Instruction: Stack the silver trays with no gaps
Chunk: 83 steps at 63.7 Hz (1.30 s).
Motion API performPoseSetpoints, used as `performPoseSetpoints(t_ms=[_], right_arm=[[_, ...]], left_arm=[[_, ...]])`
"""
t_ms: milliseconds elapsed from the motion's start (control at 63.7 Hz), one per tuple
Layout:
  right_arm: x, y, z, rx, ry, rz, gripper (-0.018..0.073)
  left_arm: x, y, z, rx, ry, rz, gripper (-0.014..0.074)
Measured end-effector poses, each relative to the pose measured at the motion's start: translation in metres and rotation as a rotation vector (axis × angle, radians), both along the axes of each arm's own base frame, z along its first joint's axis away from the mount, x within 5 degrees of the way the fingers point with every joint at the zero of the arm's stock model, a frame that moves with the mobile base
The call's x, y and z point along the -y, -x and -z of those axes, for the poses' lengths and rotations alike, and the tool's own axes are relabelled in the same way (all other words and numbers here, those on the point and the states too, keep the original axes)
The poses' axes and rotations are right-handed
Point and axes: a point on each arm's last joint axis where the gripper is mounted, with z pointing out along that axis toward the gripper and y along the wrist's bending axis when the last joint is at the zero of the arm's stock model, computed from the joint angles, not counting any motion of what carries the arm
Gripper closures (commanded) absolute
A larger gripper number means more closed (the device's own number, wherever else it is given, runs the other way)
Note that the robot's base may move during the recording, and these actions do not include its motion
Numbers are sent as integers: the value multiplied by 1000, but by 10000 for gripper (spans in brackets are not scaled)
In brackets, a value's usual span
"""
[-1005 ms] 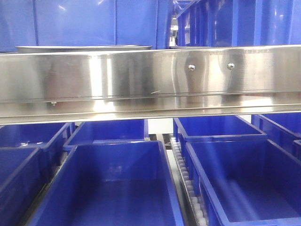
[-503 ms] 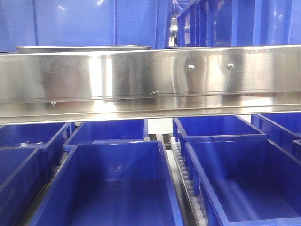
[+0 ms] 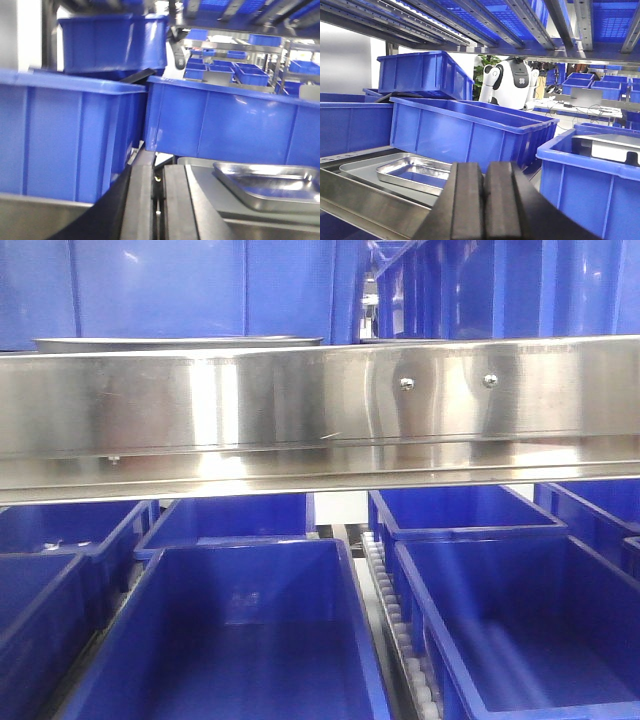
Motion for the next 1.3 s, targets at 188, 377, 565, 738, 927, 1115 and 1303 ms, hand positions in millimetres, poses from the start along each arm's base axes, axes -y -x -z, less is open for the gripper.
performPoseSetpoints(t_ms=[188,377,565,738,927,1115,1303], right_arm=[[0,0,0,0,0,0,637],[0,0,0,0,0,0,637],[0,0,0,0,0,0,637],[0,0,0,0,0,0,637],[0,0,0,0,1,1,637],[0,0,0,0,1,1,637],[0,0,0,0,1,1,637]], left_arm=[[2,-8,22,-65,-54,16,584],[2,-15,51,-147,-60,18,584],[2,-19,66,-171,-49,29,584],[5,-21,75,-139,-43,90,584],[6,-22,79,-142,-57,105,584],[4,-22,80,-139,-68,65,584],[3,-22,79,-133,-65,60,584]])
